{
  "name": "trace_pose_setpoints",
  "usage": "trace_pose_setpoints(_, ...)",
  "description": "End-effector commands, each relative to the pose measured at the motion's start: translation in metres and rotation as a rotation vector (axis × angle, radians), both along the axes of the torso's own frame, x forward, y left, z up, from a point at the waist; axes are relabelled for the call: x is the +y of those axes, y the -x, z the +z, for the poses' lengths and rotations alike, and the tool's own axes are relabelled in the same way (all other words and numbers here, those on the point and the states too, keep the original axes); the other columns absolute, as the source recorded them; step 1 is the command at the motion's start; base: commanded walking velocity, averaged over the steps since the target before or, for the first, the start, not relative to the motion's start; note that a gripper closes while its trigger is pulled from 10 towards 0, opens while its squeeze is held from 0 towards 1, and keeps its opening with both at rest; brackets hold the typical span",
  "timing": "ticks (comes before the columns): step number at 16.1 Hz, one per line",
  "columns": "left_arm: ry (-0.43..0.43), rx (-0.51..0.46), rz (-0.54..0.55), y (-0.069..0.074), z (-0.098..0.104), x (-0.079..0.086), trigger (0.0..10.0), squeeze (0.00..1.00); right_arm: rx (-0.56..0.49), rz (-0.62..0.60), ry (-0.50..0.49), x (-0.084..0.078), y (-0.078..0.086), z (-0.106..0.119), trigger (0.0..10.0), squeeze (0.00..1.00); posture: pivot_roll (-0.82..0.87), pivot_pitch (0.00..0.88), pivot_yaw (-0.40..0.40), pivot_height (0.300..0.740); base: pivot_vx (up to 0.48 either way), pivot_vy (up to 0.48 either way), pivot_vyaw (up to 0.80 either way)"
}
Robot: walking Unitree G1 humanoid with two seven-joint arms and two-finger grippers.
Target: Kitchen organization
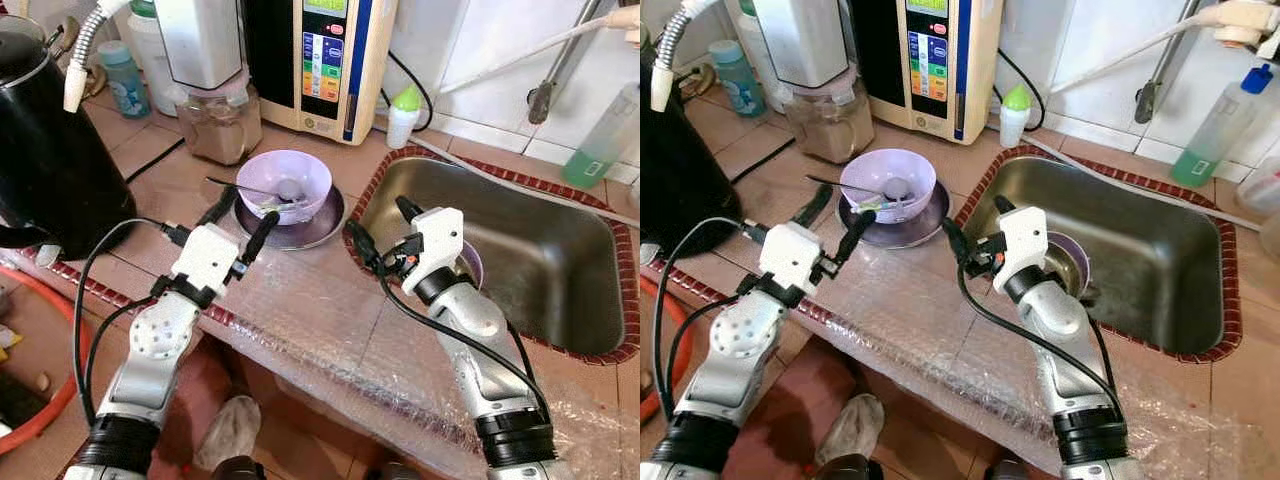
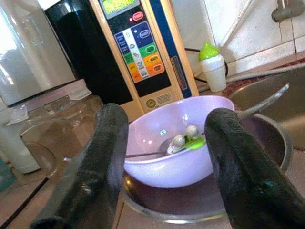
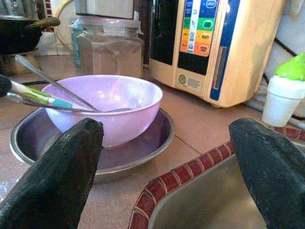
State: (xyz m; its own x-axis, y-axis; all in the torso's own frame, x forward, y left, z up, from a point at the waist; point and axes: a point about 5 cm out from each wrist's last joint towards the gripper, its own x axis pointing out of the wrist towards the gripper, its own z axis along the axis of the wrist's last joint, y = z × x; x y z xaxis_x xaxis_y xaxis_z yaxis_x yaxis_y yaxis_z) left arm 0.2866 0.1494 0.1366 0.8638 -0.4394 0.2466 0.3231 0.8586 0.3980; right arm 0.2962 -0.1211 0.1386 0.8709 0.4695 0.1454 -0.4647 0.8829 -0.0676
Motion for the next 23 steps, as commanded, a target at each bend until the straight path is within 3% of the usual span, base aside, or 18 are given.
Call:
trace_pose_setpoints(1,0.009,0.015,-0.015,-0.002,-0.003,-0.003,10.0,1.00,-0.007,0.006,0.005,0.000,0.000,0.004,10.0,0.00,-0.03,0.027,-0.016,0.740,0.000,0.000,0.00)
trace_pose_setpoints(7,0.017,0.060,-0.037,-0.009,-0.012,-0.013,10.0,1.00,-0.004,0.013,0.013,0.000,0.003,0.003,10.0,0.00,-0.04,0.032,-0.015,0.740,0.000,0.000,0.00)
trace_pose_setpoints(9,0.030,0.060,-0.028,-0.012,-0.013,-0.013,9.5,0.95,-0.002,0.013,0.013,0.000,0.004,0.003,10.0,0.00,-0.04,0.033,-0.015,0.740,0.000,0.000,0.00)
trace_pose_setpoints(10,0.053,0.066,-0.032,-0.014,-0.012,-0.014,1.0,0.47,-0.001,0.013,0.014,0.001,0.004,0.003,10.0,0.00,-0.04,0.033,-0.014,0.740,0.000,0.000,0.00)
trace_pose_setpoints(11,0.053,0.066,-0.034,-0.017,-0.011,-0.015,0.0,0.00,-0.002,0.011,0.015,0.000,0.003,0.003,10.0,0.00,-0.05,0.032,-0.012,0.740,0.000,0.000,0.00)
trace_pose_setpoints(23,0.065,0.068,-0.034,-0.020,-0.014,-0.013,0.0,0.00,-0.001,0.008,0.015,0.000,0.002,0.004,10.0,0.00,-0.04,0.033,-0.013,0.740,0.000,0.000,0.00)
